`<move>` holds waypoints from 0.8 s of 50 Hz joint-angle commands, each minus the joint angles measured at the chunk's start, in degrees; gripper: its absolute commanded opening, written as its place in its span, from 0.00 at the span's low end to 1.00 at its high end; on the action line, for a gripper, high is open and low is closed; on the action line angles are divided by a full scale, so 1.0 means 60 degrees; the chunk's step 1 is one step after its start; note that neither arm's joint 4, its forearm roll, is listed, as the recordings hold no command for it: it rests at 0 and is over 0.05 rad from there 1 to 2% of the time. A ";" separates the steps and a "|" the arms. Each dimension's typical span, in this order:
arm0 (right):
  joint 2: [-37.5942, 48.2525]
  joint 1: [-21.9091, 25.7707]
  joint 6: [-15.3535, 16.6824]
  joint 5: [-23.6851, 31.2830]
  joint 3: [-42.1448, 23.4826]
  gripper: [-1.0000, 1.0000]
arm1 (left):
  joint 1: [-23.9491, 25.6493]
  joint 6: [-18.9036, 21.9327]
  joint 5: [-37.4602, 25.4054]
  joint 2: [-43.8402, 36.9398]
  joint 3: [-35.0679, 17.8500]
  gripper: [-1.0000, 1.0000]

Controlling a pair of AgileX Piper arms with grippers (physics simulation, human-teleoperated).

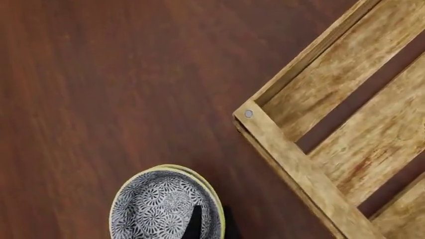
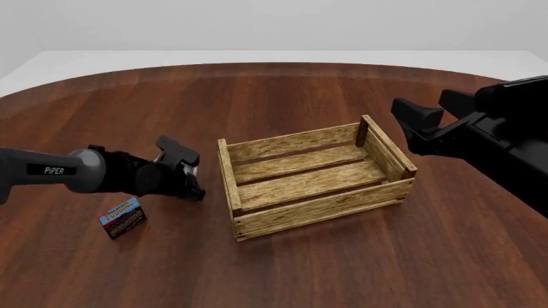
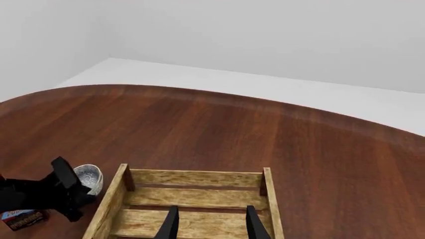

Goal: Stack the right bowl on the left bowl and place them in the tray.

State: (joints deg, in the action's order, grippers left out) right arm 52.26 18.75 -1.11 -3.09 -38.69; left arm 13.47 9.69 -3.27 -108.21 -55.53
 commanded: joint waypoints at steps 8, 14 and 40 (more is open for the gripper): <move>-0.0086 0.0002 -0.0011 0.0066 -0.0006 1.00 | 0.0182 -0.0073 -0.0369 0.0515 0.0378 0.00; -0.0093 0.0002 -0.0021 0.0085 -0.0018 1.00 | 0.0080 -0.0063 -0.0493 0.0941 0.0447 0.00; -0.0295 -0.0002 -0.0051 0.0223 -0.0062 1.00 | -0.0003 -0.0137 -0.1761 0.2965 -0.0389 0.00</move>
State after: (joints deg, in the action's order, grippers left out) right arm 51.22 18.76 -1.28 -2.31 -38.92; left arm 11.41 9.52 -9.36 -96.27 -55.25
